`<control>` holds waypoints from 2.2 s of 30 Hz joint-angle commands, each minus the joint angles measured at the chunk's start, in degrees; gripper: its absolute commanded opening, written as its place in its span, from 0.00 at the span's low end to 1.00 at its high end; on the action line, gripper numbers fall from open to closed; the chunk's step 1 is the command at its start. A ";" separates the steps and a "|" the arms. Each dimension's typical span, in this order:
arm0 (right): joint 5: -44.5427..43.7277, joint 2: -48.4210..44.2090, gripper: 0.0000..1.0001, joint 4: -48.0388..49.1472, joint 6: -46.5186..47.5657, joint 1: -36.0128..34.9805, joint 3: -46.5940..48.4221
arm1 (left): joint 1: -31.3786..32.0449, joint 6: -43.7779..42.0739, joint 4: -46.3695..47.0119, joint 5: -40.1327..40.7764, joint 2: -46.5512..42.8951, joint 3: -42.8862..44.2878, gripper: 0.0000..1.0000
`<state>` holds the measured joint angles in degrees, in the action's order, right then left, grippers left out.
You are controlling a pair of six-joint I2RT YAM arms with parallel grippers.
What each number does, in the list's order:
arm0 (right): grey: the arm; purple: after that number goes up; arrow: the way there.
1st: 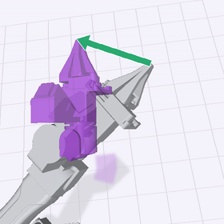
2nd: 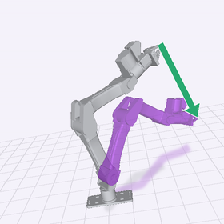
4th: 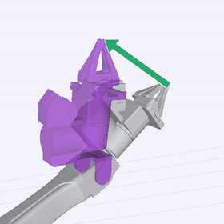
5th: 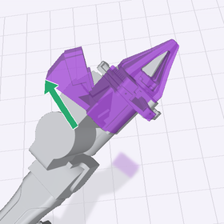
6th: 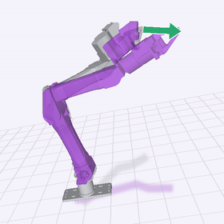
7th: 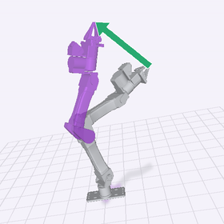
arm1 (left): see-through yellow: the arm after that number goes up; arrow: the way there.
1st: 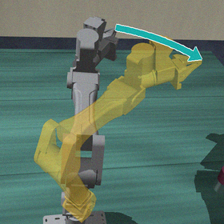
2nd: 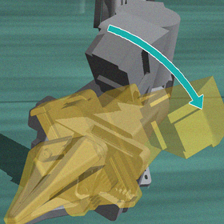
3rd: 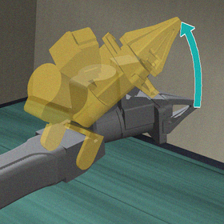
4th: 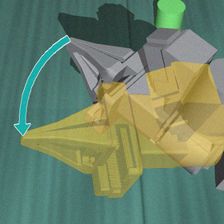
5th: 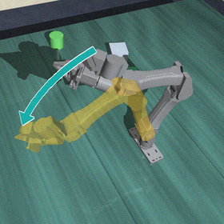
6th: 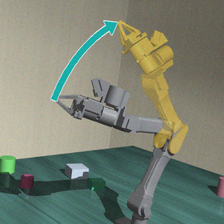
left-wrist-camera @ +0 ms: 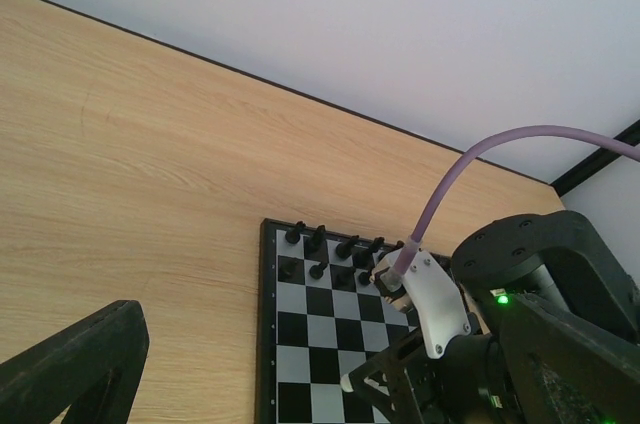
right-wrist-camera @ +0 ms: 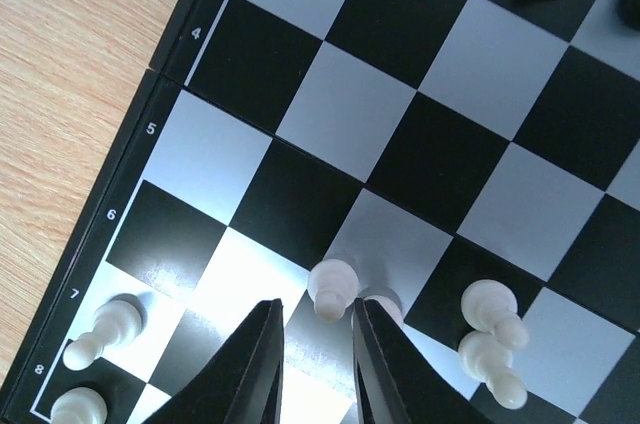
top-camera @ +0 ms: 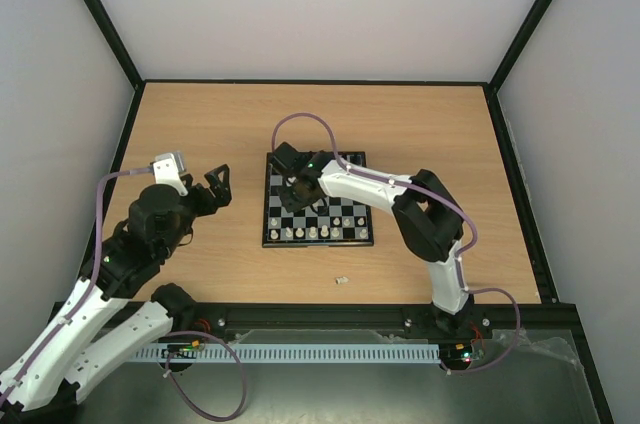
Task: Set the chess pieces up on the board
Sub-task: Move the chess piece to the chessboard.
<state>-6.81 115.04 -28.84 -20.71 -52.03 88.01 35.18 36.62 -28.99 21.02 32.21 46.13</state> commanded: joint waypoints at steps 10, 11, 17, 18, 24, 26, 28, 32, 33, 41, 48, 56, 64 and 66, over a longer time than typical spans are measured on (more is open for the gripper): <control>1.06 3.57 0.18 -2.42 0.87 -0.18 2.38 | -0.11 -0.52 0.71 0.25 0.02 0.08 0.99; 1.05 3.67 0.18 -2.49 0.94 -0.24 2.43 | -0.10 -0.56 0.69 0.30 0.00 0.02 0.99; 0.99 4.04 0.13 -2.54 1.09 -0.18 2.42 | -0.11 -0.50 0.69 0.34 -0.08 -0.05 0.99; 1.03 4.05 0.11 -2.51 1.06 -0.22 2.39 | -0.04 -0.56 0.69 0.34 -0.05 -0.11 1.00; 1.70 3.17 0.06 -2.39 1.36 -0.42 2.43 | -0.09 -0.43 0.71 0.12 -0.04 -0.33 0.99; 1.46 2.28 0.06 -2.51 1.47 -0.84 2.32 | -0.11 -0.46 0.61 0.25 -0.18 -0.32 0.99; 1.21 1.44 0.06 -2.69 1.40 -1.56 1.82 | -0.11 -0.36 0.56 0.34 -0.35 -0.25 0.99; 0.93 0.03 0.06 -2.68 0.55 -2.96 0.43 | -0.11 -0.17 0.60 0.34 -0.56 -0.33 0.99; 0.92 -0.29 0.06 -2.63 0.37 -3.45 0.07 | -0.07 -0.15 0.60 0.34 -0.56 -0.27 1.00; 0.31 -0.68 0.06 -2.68 -0.81 -5.45 -1.53 | -0.07 -0.04 0.60 -0.03 -0.74 -0.29 0.99; 0.09 -0.72 0.06 -2.53 -1.17 -5.77 -2.41 | -0.11 0.14 0.68 -0.09 -0.79 -0.47 0.99; -0.21 -0.98 0.22 -2.75 -1.26 -5.80 -2.31 | -0.10 0.08 0.78 -0.19 -0.66 -0.47 1.00; -1.83 -3.49 0.25 -3.30 -1.35 -5.72 -1.75 | -0.11 0.10 1.00 -0.33 -0.48 -0.65 1.00; -3.34 -4.53 0.27 -3.26 -1.27 -5.72 -1.49 | -0.11 0.08 1.04 -0.40 -0.48 -0.67 0.99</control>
<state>-7.29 114.63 -28.88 -21.85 -57.52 86.32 35.18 36.62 -28.97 20.99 31.86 46.06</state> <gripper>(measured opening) 0.256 0.995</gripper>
